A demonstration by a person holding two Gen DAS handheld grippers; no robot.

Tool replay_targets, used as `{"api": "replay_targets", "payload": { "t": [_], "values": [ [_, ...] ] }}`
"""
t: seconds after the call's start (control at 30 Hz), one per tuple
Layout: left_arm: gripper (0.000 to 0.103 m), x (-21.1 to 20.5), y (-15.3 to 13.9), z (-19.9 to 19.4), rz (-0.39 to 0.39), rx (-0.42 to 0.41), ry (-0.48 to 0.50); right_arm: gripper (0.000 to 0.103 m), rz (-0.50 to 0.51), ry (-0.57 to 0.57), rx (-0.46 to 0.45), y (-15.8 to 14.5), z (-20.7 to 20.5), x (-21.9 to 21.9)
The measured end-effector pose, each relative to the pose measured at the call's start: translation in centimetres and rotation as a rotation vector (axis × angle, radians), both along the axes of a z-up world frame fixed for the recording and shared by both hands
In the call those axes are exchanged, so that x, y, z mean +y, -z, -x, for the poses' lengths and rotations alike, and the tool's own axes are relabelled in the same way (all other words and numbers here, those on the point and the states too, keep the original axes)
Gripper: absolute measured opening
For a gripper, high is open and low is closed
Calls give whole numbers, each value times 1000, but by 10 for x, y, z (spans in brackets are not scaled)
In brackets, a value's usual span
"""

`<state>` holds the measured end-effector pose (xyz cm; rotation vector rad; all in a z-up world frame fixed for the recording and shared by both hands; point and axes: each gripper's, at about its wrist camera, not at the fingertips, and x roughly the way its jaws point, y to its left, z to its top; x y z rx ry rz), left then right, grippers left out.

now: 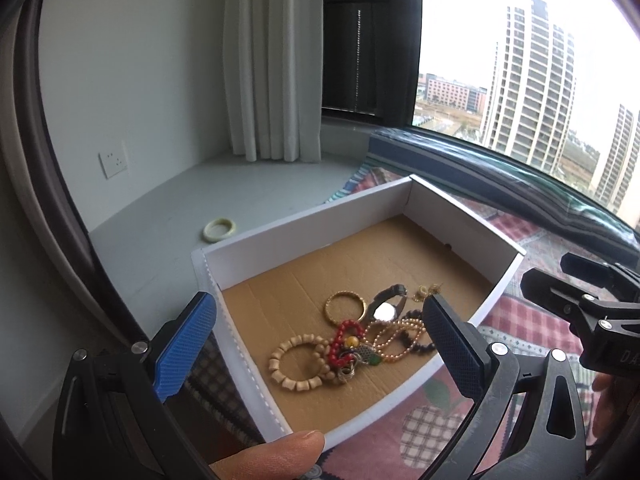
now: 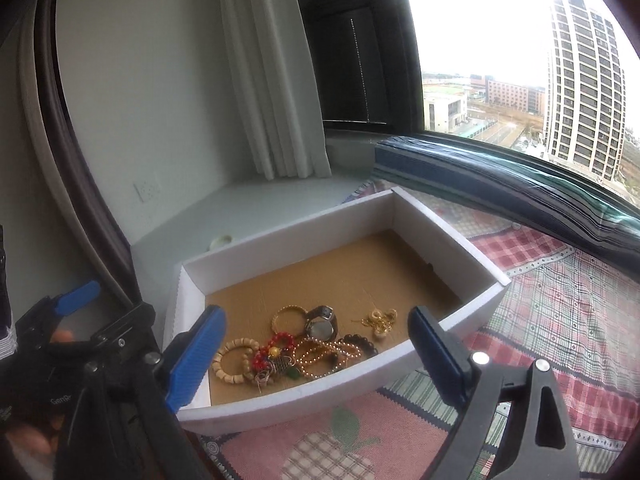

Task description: Organize jewelry

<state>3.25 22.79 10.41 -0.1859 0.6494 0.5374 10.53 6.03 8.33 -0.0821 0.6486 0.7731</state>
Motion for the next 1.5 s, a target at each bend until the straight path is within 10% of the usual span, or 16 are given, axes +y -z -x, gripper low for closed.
{"api": "replay_targets", "payload": {
  "t": [0.63,1.5],
  "values": [
    [103,-6,26,-14,57,120,-14,94,209,54,3,29,-2,13],
    [103,19,27,-10,44,139,-128,94,235,18,-1,24,-4,40]
  ]
}}
